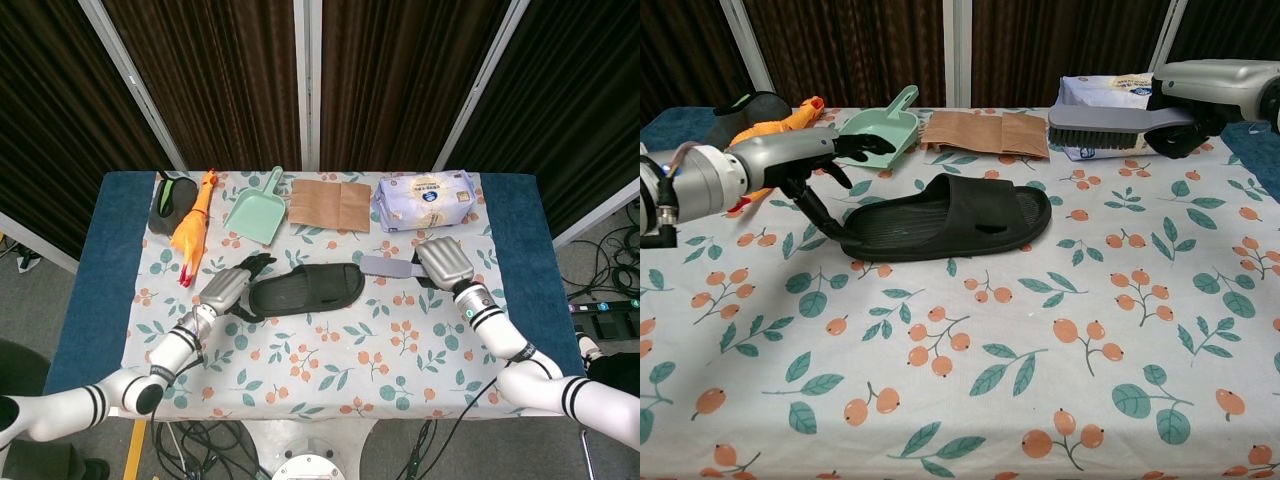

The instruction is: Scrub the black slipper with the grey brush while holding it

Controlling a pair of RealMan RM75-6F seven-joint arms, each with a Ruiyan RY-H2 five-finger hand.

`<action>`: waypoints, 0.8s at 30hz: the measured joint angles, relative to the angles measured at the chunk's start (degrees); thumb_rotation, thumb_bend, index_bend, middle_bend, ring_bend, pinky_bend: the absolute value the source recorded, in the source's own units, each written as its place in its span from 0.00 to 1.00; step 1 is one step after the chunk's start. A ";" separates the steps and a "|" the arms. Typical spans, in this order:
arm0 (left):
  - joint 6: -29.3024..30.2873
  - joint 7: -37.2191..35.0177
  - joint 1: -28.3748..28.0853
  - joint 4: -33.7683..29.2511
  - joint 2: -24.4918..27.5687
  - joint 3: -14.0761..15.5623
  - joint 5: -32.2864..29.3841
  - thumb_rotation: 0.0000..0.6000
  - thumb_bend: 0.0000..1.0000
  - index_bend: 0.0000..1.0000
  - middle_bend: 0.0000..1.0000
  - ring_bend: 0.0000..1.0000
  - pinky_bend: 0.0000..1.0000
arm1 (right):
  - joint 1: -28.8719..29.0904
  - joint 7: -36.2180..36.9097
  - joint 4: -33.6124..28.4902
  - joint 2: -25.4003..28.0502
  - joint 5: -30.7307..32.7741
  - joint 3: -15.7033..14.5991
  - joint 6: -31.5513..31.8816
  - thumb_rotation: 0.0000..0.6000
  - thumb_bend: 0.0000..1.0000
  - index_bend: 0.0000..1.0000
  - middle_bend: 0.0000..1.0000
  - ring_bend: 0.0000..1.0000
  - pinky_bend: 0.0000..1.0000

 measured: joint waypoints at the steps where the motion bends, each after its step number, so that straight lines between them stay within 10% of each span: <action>1: -0.02 1.43 -0.37 0.62 -0.77 -0.03 -1.12 1.00 0.09 0.14 0.14 0.07 0.22 | 0.14 0.03 0.14 -0.24 -0.17 0.01 -0.05 1.00 0.83 1.00 0.97 1.00 1.00; 24: -0.32 11.19 -4.87 10.08 -10.88 -0.91 -11.35 1.00 0.22 0.39 0.39 0.29 0.34 | 1.45 2.11 3.22 -5.04 -1.99 -0.23 -1.12 1.00 0.84 1.00 0.97 1.00 1.00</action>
